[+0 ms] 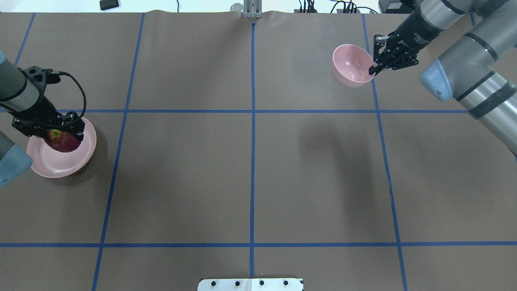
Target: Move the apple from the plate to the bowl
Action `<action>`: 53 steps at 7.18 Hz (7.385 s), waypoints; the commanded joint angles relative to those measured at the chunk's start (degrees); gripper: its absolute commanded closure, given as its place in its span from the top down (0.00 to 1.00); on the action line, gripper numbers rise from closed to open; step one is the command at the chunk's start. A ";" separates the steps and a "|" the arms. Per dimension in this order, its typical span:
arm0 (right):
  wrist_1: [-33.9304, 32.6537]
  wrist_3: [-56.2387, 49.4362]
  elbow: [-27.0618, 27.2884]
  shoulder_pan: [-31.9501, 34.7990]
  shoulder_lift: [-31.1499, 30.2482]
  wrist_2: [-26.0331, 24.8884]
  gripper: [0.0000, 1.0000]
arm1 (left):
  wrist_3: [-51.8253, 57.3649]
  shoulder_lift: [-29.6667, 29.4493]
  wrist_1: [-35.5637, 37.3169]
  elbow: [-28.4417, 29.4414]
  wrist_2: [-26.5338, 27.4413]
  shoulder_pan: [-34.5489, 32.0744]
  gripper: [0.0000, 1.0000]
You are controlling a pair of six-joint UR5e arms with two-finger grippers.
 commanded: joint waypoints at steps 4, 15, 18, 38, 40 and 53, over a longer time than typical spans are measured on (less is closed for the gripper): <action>-0.30 6.97 -8.30 -15.83 13.88 -14.86 0.00 | -2.43 -16.47 11.87 2.10 -0.16 -0.04 0.00; 0.76 8.46 -10.44 -11.85 15.49 -9.56 1.00 | -25.61 -33.26 -2.25 17.03 0.02 9.35 0.00; -11.56 -1.53 -6.13 -5.85 9.34 -10.11 1.00 | -31.95 -45.11 -7.34 30.36 0.46 12.35 0.00; -22.24 -41.11 0.18 11.90 -7.51 -14.86 1.00 | -12.12 -18.68 4.22 -2.48 8.37 5.10 0.99; -22.53 -53.53 0.37 17.08 -13.66 -14.96 1.00 | -0.12 -6.70 4.49 -6.14 7.23 -4.64 0.99; -20.86 -58.95 8.37 24.22 -29.16 -14.60 1.00 | 46.95 13.83 -0.70 6.08 -0.69 -34.85 0.99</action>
